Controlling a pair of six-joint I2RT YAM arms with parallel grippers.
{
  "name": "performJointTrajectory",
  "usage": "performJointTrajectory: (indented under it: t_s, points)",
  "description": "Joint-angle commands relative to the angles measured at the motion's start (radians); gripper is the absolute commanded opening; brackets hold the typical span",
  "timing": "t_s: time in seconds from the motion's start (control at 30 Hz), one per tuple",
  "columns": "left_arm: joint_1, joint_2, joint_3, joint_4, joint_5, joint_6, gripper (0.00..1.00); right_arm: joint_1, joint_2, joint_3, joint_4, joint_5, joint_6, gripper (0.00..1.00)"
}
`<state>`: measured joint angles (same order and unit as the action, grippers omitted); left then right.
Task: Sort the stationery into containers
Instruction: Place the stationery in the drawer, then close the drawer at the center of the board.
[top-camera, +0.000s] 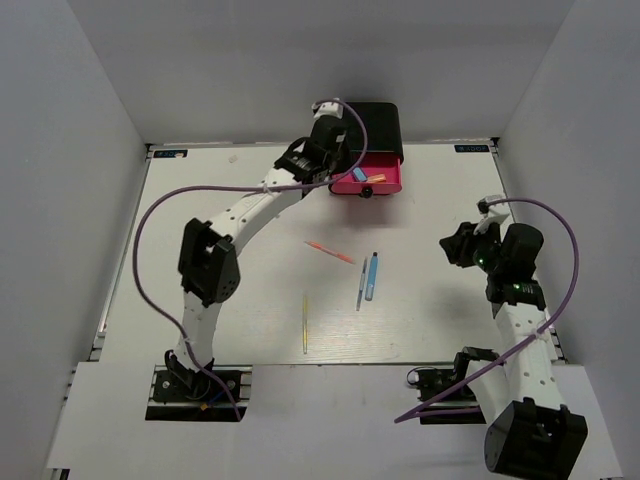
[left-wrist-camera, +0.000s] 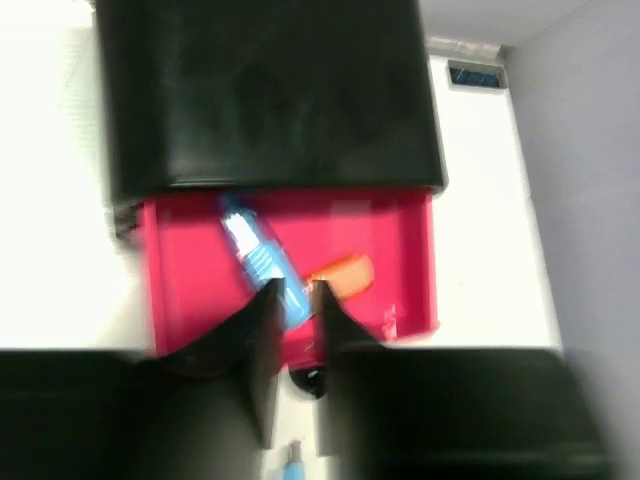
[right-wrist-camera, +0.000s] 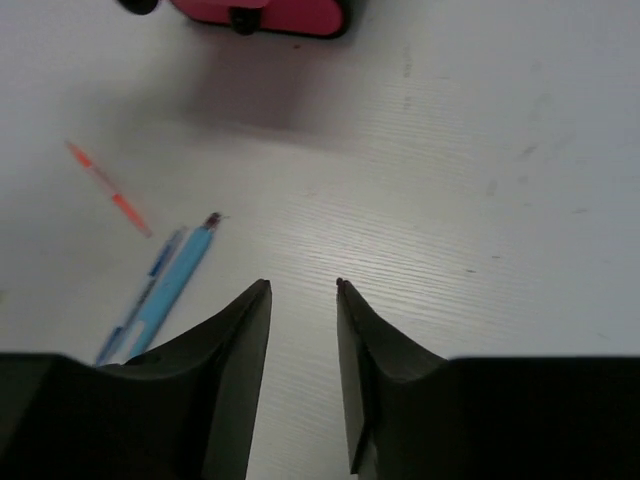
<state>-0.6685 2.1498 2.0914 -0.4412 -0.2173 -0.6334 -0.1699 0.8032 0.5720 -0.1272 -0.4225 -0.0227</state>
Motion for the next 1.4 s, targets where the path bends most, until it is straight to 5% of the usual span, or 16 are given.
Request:
performJointTrajectory:
  t_s: [0.0,0.13,0.17,0.23,0.33,0.6,0.9,1.37]
  points:
    - [0.001,-0.246,-0.191,0.036,0.022,0.083,0.15,0.009,0.043,-0.02,0.055,-0.279,-0.078,0.37]
    - [0.001,-0.558,-0.613,0.128,0.105,0.164,0.05,0.046,0.152,0.07,0.077,-0.478,-0.04,0.33]
    - [0.001,-0.626,-0.701,0.16,0.123,0.164,0.1,0.053,0.192,0.086,0.11,-0.472,-0.022,0.35]
    - [0.001,-0.828,-0.946,0.174,0.157,0.169,0.39,0.099,0.257,0.147,0.145,-0.479,0.041,0.5]
    - [0.001,-1.064,-1.207,0.174,0.183,0.114,0.73,0.165,0.397,0.256,0.181,-0.453,0.153,0.59]
    - [0.001,-1.547,-1.637,0.052,0.208,-0.119,0.79,0.317,0.718,0.521,0.256,-0.322,0.493,0.64]
    - [0.001,-1.832,-1.76,-0.068,0.18,-0.256,0.79,0.351,0.89,0.606,0.238,-0.272,0.618,0.64]
    - [0.001,-1.769,-1.72,-0.088,0.18,-0.238,0.8,0.365,1.021,0.626,0.374,-0.207,0.681,0.57]
